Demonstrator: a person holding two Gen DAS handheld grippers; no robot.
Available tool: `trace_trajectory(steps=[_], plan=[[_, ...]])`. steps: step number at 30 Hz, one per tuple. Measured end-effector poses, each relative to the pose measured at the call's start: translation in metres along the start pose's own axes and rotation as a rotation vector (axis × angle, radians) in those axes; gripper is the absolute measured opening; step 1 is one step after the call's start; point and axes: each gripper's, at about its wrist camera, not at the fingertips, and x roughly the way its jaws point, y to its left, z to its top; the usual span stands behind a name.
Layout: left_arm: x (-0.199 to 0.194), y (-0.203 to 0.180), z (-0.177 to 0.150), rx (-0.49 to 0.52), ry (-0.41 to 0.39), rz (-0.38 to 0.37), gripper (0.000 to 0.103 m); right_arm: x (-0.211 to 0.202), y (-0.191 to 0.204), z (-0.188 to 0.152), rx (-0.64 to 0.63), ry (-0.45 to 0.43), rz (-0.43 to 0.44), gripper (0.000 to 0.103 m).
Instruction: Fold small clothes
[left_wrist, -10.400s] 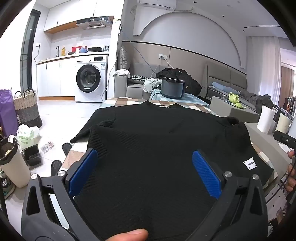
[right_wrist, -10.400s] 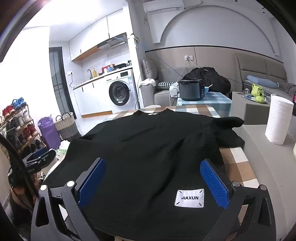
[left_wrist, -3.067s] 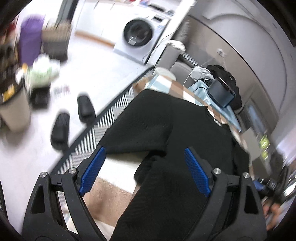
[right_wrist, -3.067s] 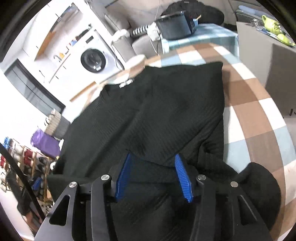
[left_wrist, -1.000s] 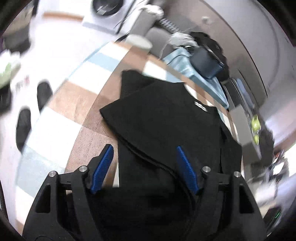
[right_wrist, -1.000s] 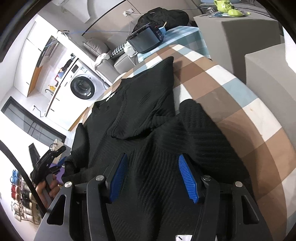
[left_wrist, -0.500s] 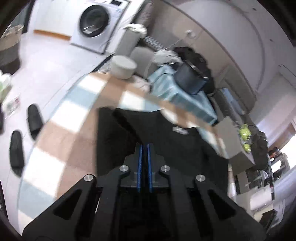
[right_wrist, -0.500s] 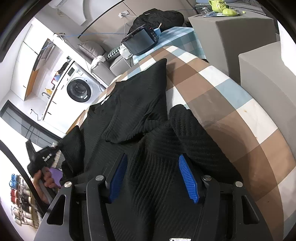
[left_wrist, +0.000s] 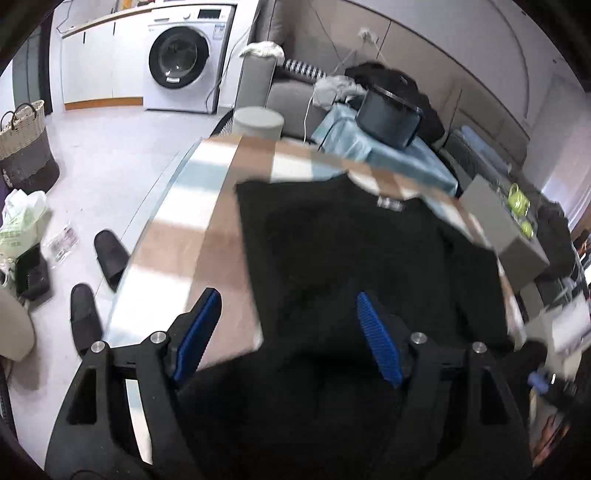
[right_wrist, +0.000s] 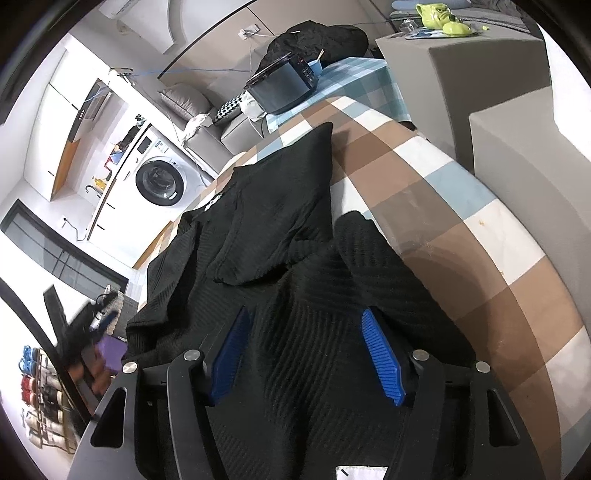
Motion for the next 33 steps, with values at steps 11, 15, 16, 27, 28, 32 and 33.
trace_trajectory(steps=[11,15,16,27,28,32,33], plan=[[0.017,-0.020,-0.042,0.248,0.044,0.086,0.056,0.004,0.015,-0.007,-0.036,0.027,0.010,0.065],[0.004,-0.012,-0.047,0.239,-0.005,0.109,0.006,0.003,0.013,-0.007,-0.027,0.025,-0.001,0.065],[-0.002,-0.008,-0.048,0.226,-0.023,0.108,0.005,0.004,0.013,-0.007,-0.026,0.027,-0.003,0.065],[-0.019,0.035,-0.081,0.095,0.033,0.343,0.013,0.016,0.018,-0.009,-0.038,0.063,0.020,0.065],[-0.022,0.037,-0.082,0.076,0.032,0.334,0.015,0.014,0.019,-0.010,-0.040,0.063,0.022,0.065],[-0.047,0.052,-0.083,-0.039,-0.003,0.245,0.059,0.007,0.014,-0.010,-0.039,0.049,0.017,0.065],[-0.056,0.054,-0.083,-0.063,-0.031,0.229,0.062,0.006,0.012,-0.009,-0.035,0.045,0.016,0.065]])
